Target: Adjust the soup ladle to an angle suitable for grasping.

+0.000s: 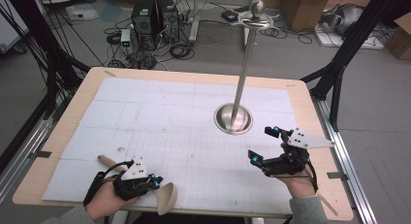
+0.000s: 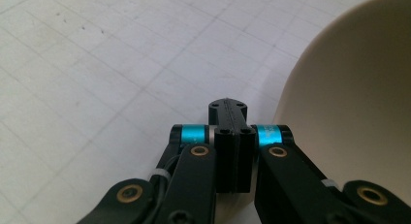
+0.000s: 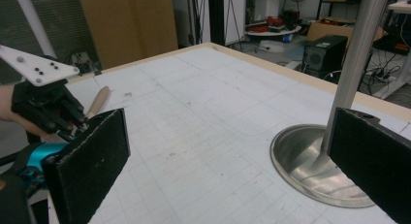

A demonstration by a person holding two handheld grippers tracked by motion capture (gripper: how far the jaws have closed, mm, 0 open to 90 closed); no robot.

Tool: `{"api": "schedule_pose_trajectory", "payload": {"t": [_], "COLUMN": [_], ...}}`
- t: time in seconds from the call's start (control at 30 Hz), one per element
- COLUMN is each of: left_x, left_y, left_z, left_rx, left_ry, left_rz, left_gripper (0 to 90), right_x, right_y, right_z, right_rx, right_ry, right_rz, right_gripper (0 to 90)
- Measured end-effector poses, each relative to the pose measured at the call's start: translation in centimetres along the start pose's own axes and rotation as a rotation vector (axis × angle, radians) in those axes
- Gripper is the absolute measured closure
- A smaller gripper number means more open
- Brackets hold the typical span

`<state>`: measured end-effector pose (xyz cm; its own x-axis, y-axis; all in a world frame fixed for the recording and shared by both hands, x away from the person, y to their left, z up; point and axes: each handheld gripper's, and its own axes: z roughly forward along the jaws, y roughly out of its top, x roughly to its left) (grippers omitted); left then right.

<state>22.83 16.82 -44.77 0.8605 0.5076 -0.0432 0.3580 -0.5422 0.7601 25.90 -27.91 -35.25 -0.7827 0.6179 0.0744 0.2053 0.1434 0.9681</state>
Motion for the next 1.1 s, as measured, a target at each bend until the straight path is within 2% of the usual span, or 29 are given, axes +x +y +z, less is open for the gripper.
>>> {"api": "schedule_pose_trajectory", "payload": {"t": [0.13,0.23,0.3,0.37,0.47,0.5,0.6,0.63,0.8,0.87,0.97,1.0,1.1], "left_x": [-0.4,-0.4,-0.5,-0.6,-1.2,-1.4,-1.7,-1.6,-0.3,0.4,1.4,1.7,2.9], "left_y": [-0.6,-0.8,-0.9,-1.0,-1.2,-1.1,-0.8,-0.8,-1.6,-2.4,-4.0,-4.3,-5.6], "left_z": [-0.3,-0.3,-0.3,-0.3,-0.5,-0.6,-1.3,-1.7,-4.0,-5.2,-7.1,-7.5,-8.9], "left_rx": [-0.013,-0.025,-0.037,-0.054,-0.089,-0.101,-0.128,-0.135,-0.141,-0.147,-0.141,-0.139,-0.157], "left_ry": [-0.002,-0.004,0.002,0.011,0.035,0.036,0.023,0.024,0.075,0.110,0.187,0.201,0.247], "left_rz": [0.023,0.024,0.048,0.077,0.170,0.186,0.168,0.144,0.089,0.068,0.058,0.052,-0.002], "left_gripper": [90.0,90.0,90.0,90.0,90.0,90.0,90.0,90.0,90.0,90.0,89.9,89.9,89.9], "right_x": [0.0,0.0,0.1,0.1,0.2,0.1,0.0,-0.1,-0.3,-0.2,-0.2,-0.2,-0.2], "right_y": [-0.1,0.0,0.0,0.1,0.2,0.2,0.2,0.1,0.1,0.2,0.3,0.3,0.3], "right_z": [0.0,0.1,0.2,0.3,0.4,0.4,0.5,0.6,1.1,1.2,1.5,1.7,1.9], "right_rx": [0.004,0.003,0.004,0.004,0.008,0.005,0.011,0.010,0.014,0.018,0.018,0.015,0.025], "right_ry": [0.001,0.000,0.004,0.005,0.006,0.007,0.006,0.006,0.009,0.015,0.018,0.019,0.022], "right_rz": [0.002,-0.001,-0.002,-0.008,-0.004,-0.005,-0.002,-0.006,-0.004,-0.004,-0.004,-0.010,-0.009], "right_gripper": [0.1,0.1,0.1,0.1,0.1,0.1,0.1,0.1,0.1,0.1,0.1,0.1,0.1]}}
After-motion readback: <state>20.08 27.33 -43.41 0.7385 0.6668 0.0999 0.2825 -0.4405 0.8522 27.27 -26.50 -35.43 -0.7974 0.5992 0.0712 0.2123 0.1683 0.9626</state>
